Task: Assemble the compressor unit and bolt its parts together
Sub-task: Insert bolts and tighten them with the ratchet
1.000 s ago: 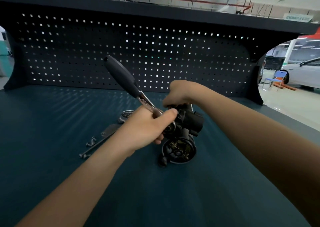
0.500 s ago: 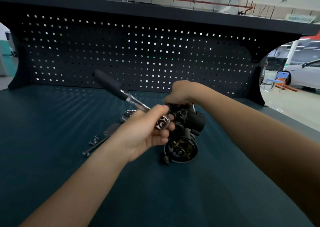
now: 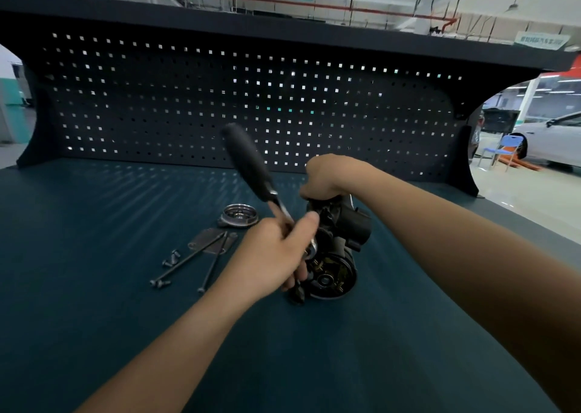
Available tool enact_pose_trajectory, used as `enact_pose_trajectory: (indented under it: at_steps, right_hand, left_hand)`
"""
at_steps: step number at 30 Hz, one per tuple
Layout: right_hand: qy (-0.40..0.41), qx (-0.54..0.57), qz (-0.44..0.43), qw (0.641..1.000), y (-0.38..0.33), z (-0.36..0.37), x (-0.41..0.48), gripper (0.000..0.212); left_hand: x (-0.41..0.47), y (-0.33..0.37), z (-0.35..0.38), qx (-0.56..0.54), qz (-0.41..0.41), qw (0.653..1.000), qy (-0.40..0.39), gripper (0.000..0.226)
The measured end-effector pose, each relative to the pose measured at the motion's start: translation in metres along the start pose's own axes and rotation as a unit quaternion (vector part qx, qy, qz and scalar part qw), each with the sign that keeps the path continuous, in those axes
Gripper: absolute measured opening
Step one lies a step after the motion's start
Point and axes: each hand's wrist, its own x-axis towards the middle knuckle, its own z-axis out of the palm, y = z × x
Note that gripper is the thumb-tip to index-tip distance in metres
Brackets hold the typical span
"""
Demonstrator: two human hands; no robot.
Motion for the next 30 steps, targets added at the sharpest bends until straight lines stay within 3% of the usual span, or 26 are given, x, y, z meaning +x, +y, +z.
enact_pose_trajectory:
  at_steps: [2,5,6,7,9,12,13,15,18,21,23,24,26,27,28,29,30]
  right_hand:
    - [-0.002,-0.002,-0.003,1.0,0.0,0.0,0.001,0.028]
    - [-0.001,0.009,0.001,1.0,-0.002,0.0,0.004,0.028]
    - [0.002,0.014,0.005,1.0,-0.003,0.001,0.005,0.026]
    - [0.007,0.02,0.01,1.0,-0.003,0.002,0.005,0.025]
    - [0.016,0.031,0.02,0.999,-0.003,0.003,0.004,0.026]
    - [0.027,0.048,0.033,0.998,0.002,0.002,0.0,0.036]
    - [0.033,0.055,0.034,0.997,0.004,0.001,-0.003,0.037]
    - [0.031,0.073,0.021,0.997,0.008,0.0,-0.006,0.035]
    - [0.013,0.12,-0.002,0.993,0.009,-0.001,-0.01,0.029]
    - [0.017,0.074,-0.005,0.997,0.004,0.001,-0.009,0.029]
    - [0.032,0.067,0.003,0.997,0.003,0.002,-0.008,0.031]
    - [0.037,0.076,0.002,0.996,0.004,0.002,-0.007,0.033]
    - [0.042,0.098,0.002,0.994,0.006,0.002,-0.007,0.036]
    - [0.045,0.106,0.003,0.993,0.006,0.002,-0.006,0.036]
    - [0.049,0.112,0.004,0.992,0.006,0.002,-0.006,0.036]
    - [0.05,0.116,0.007,0.992,0.005,0.002,-0.006,0.035]
    - [0.05,0.118,0.01,0.992,0.005,0.003,-0.006,0.033]
  left_hand:
    - [-0.002,-0.002,0.0,-0.211,-0.11,0.971,-0.015,0.048]
    - [-0.006,-0.001,-0.005,-0.487,-0.232,0.84,-0.06,0.046]
    - [-0.007,-0.002,-0.006,-0.513,-0.237,0.822,-0.069,0.044]
    - [-0.006,-0.002,-0.006,-0.5,-0.23,0.831,-0.072,0.042]
    - [-0.005,-0.002,-0.006,-0.39,-0.188,0.9,-0.054,0.037]
    - [-0.001,0.0,-0.011,-0.123,-0.052,0.991,-0.013,0.03]
    - [0.0,0.001,-0.011,-0.023,0.003,1.0,0.004,0.027]
    - [0.0,0.001,-0.009,0.154,0.098,0.982,0.052,0.027]
    - [-0.002,0.001,-0.003,0.213,0.172,0.957,0.092,0.028]
    - [-0.001,0.002,0.002,0.1,0.107,0.987,0.062,0.028]
    - [-0.002,0.005,0.003,-0.12,-0.014,0.992,0.019,0.029]
    - [-0.003,0.006,0.002,-0.262,-0.091,0.961,-0.014,0.033]
    - [-0.005,0.008,-0.004,-0.511,-0.206,0.83,-0.081,0.04]
    - [-0.005,0.008,-0.007,-0.581,-0.232,0.774,-0.1,0.043]
    - [-0.005,0.007,-0.009,-0.6,-0.24,0.755,-0.113,0.045]
    - [-0.003,0.007,-0.011,-0.571,-0.236,0.777,-0.118,0.045]
    - [-0.001,0.006,-0.013,-0.499,-0.219,0.831,-0.114,0.044]
